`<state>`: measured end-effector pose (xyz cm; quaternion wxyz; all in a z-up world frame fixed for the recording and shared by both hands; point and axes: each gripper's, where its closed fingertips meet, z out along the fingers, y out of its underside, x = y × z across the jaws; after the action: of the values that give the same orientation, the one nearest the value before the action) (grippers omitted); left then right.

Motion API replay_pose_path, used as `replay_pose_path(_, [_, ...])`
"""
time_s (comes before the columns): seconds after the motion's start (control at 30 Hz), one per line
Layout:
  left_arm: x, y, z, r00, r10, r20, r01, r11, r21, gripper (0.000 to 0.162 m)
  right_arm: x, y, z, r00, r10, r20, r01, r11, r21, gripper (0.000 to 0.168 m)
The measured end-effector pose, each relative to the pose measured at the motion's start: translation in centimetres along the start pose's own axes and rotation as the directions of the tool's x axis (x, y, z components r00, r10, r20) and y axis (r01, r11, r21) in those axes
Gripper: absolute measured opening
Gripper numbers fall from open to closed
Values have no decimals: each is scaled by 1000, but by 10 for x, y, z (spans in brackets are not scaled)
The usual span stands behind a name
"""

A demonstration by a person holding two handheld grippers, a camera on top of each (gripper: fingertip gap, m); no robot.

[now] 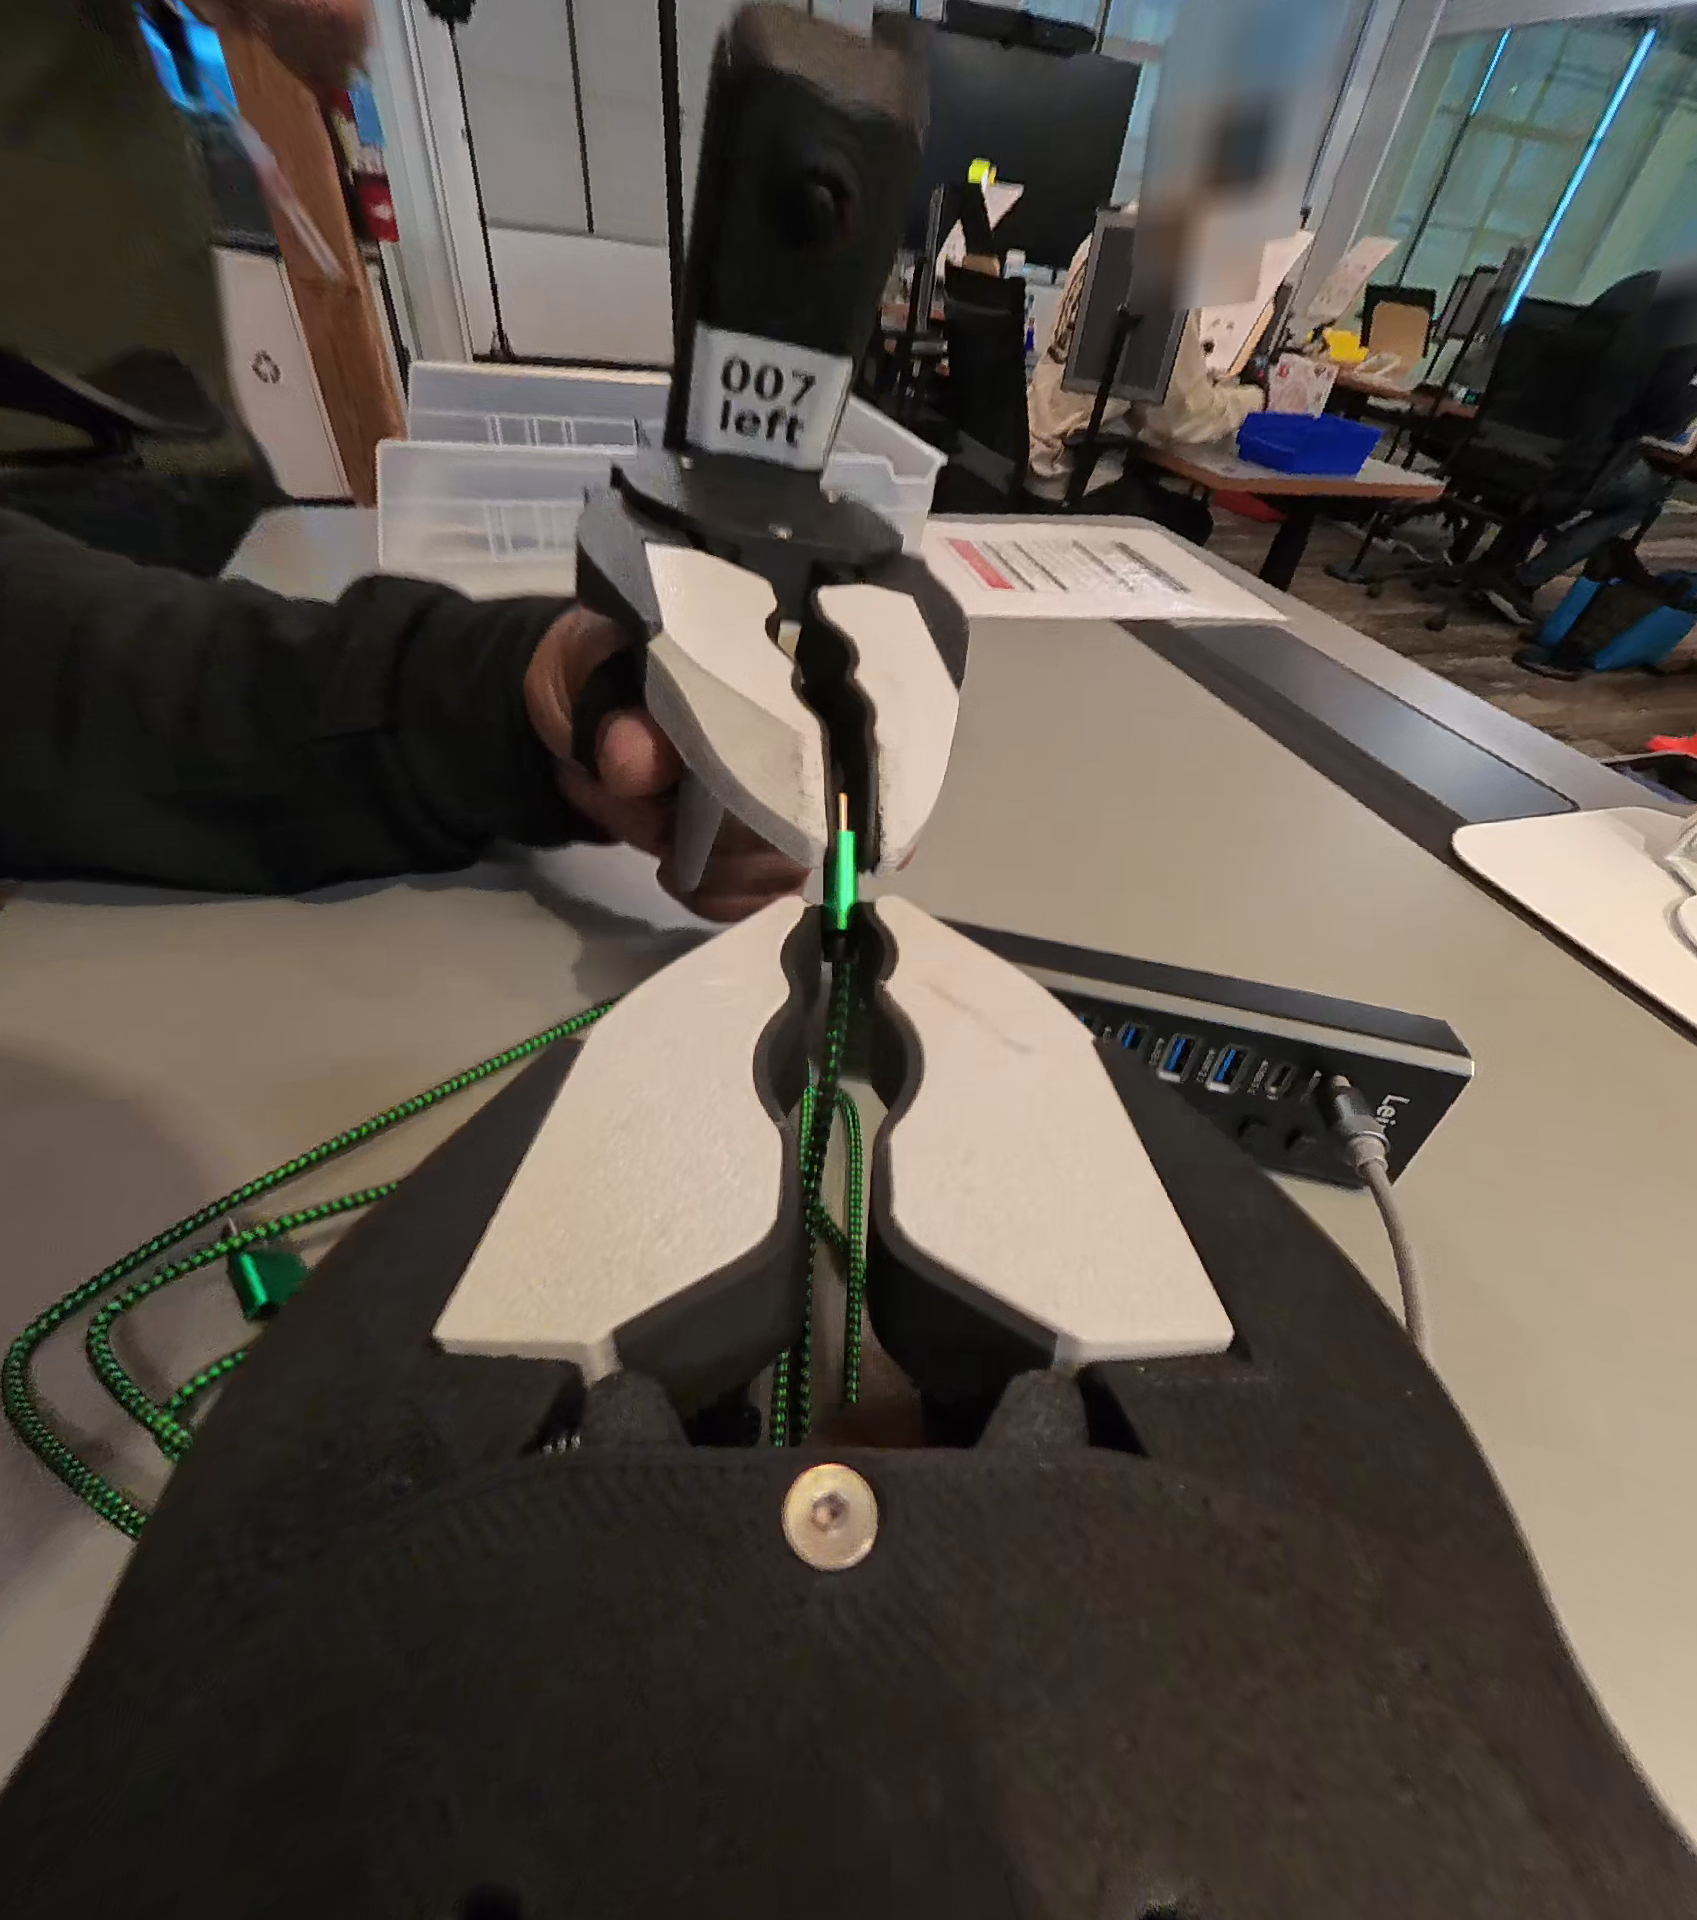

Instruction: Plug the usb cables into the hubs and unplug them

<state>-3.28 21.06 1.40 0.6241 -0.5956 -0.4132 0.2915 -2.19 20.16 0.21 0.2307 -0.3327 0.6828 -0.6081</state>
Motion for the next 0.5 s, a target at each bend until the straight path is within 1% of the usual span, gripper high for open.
replay_pose_path(0.2, [3,-16,-1,999,-28,-38,32,992,122,5,4,-14,-4,999,52,-10,-50,990,129,16])
replay_pose_path(0.37, [4,-28,-3,999,-32,-39,39,978,207,5,6,-19,-7,999,33,-21,-29,989,145,19])
replay_pose_path(0.5, [2,-43,-10,999,-40,-27,46,955,294,5,11,-30,-17,999,42,3,-42,977,208,22])
